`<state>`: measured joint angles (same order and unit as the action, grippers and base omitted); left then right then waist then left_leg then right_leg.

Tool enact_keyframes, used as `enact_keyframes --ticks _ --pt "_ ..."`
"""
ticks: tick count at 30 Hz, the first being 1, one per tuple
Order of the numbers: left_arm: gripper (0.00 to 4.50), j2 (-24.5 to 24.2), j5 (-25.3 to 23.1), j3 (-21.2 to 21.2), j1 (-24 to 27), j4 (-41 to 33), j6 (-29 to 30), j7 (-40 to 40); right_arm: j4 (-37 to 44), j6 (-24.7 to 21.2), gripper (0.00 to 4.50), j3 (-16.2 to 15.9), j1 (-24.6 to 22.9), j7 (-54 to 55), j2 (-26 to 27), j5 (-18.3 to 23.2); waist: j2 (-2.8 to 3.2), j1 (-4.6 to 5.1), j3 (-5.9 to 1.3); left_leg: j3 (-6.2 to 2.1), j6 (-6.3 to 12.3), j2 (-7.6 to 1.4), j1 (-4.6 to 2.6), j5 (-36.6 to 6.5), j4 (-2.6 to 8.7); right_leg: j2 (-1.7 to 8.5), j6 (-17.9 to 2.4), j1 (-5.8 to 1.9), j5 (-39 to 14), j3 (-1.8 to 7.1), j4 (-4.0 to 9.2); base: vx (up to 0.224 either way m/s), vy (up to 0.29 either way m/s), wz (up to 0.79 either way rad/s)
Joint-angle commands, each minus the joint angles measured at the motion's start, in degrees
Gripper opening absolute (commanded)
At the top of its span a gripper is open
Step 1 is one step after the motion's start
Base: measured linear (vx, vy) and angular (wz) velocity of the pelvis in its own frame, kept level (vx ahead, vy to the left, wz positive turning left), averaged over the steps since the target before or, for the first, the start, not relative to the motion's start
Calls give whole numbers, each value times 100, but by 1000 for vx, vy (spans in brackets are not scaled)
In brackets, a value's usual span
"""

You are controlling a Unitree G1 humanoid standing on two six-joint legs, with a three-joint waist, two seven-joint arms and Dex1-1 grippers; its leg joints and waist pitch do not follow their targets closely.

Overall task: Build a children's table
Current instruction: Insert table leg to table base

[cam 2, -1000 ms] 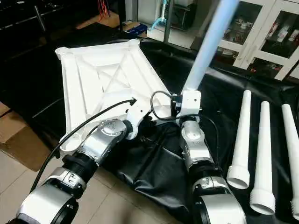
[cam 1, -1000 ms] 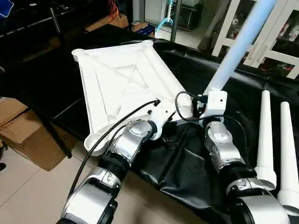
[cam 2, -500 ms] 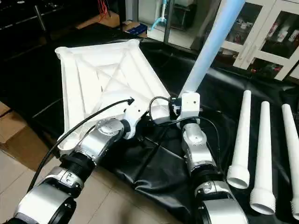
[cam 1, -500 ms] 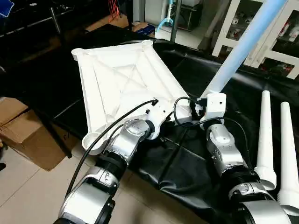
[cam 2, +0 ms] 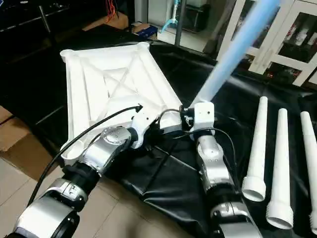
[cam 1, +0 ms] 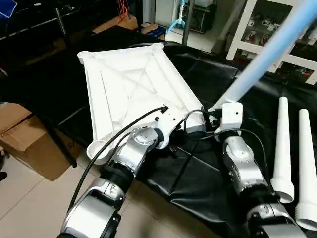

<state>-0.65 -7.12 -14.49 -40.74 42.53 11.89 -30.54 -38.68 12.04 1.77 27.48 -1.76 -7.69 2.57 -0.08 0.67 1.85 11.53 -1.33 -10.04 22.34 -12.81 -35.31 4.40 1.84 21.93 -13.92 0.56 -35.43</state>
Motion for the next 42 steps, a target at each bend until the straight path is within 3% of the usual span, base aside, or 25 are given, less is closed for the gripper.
enact_keyframes --ticks 1,16,22,25,26,27,28,29,31,33,34,36,37,40,41,42 --pt "65 -132 -87 -19 72 -84 -17 22 153 -15 352 61 -80 -15 -131 -15 -48 -43 -375 -127 1146 -292 -149 809 279 299 -2005 -297 2418 71 166 0 0 0" --pt "65 -226 -95 -92 185 -206 43 -92 651 -226 241 113 -321 -113 -204 -23 -42 -85 -369 -129 1036 -291 -151 645 280 293 -1963 -289 2262 83 169 0 0 0" --pt "65 -491 -146 -298 401 -420 -303 -504 1012 -450 209 190 -387 -312 -234 165 -40 -118 -364 -134 993 -291 -151 646 288 285 -1896 -281 2216 81 165 0 0 0" --pt "65 -857 -319 -577 581 -494 -973 -901 1441 -940 197 283 -446 -1110 -498 709 -61 -137 -348 -143 1012 -282 -139 444 304 277 -1823 -308 2101 86 185 0 0 0" --pt "65 -970 -357 -646 613 -494 -1190 -1016 1592 -1137 197 372 -452 -1410 -608 981 -73 -136 -349 -142 990 -300 -143 393 310 279 -1805 -303 2063 89 185 0 0 0" --pt "65 -1115 -408 -732 651 -512 -1440 -1156 1795 -1488 193 493 -445 -1897 -773 1430 -43 -144 -348 -145 942 -314 -163 310 318 282 -1789 -286 1973 89 186 0 0 0" --pt "65 -1115 -408 -732 651 -512 -1440 -1156 1795 -1488 190 493 -445 -1897 -773 1430 -48 -136 -343 -145 926 -312 -159 278 323 275 -1809 -289 1973 87 183 0 0 0" --pt "65 -1326 -447 -845 713 -602 -1698 -1409 2192 -2290 190 628 -457 -2760 -1150 2193 -64 -124 -338 -142 897 -324 -160 255 330 278 -1812 -285 1936 82 192 0 0 0" --pt "65 -1441 -457 -912 756 -670 -1833 -1558 2422 -2694 190 681 -502 -3217 -1382 2559 -65 -140 -336 -151 933 -327 -148 277 328 283 -1809 -311 1990 88 172 0 0 0" --pt "51 -1528 -415 -963 820 -757 -1917 -1768 2604 -3058 190 758 -578 -3522 -1553 2891 -132 -128 -345 -137 954 -327 -139 370 317 301 -1851 -319 2157 95 160 0 0 0" --pt "40 -1615 -369 -1016 897 -870 -1957 -1974 2814 -3346 190 816 -702 -3805 -1691 3201 -114 -135 -344 -132 967 -323 -142 383 311 306 -1882 -307 2149 94 159 0 0 0" --pt "31 -1682 -327 -1060 960 -946 -1988 -2125 3016 -3568 189 824 -822 -4038 -1822 3395 -97 -146 -339 -131 953 -337 -145 327 313 312 -1896 -292 2060 94 168 0 0 0" --pt "21 -1707 -297 -1094 1004 -1038 -1944 -2217 3217 -3752 189 786 -893 -4226 -1932 3556 -174 -131 -335 -118 931 -330 -143 289 321 304 -1911 -290 1910 91 179 0 0 0" --pt "4 -1708 -298 -1087 985 -1120 -1902 -2279 3512 -4304 189 751 -844 -4513 -2093 3907 -160 -141 -328 -128 904 -341 -154 245 323 319 -1938 -272 1531 91 186 0 0 0" --pt "1 -1687 -221 -1022 933 -1148 -1843 -2310 3553 -4457 189 733 -768 -4562 -2143 3979 -247 -130 -315 -109 906 -343 -157 219 323 313 -1924 -252 1364 90 211 0 0 0" --pt "1 -1687 -221 -1022 933 -1148 -1843 -2310 3553 -4457 189 733 -768 -4562 -2143 3979 -216 -139 -305 -120 879 -341 -150 189 332 324 -1925 -254 1248 91 199 0 0 0"
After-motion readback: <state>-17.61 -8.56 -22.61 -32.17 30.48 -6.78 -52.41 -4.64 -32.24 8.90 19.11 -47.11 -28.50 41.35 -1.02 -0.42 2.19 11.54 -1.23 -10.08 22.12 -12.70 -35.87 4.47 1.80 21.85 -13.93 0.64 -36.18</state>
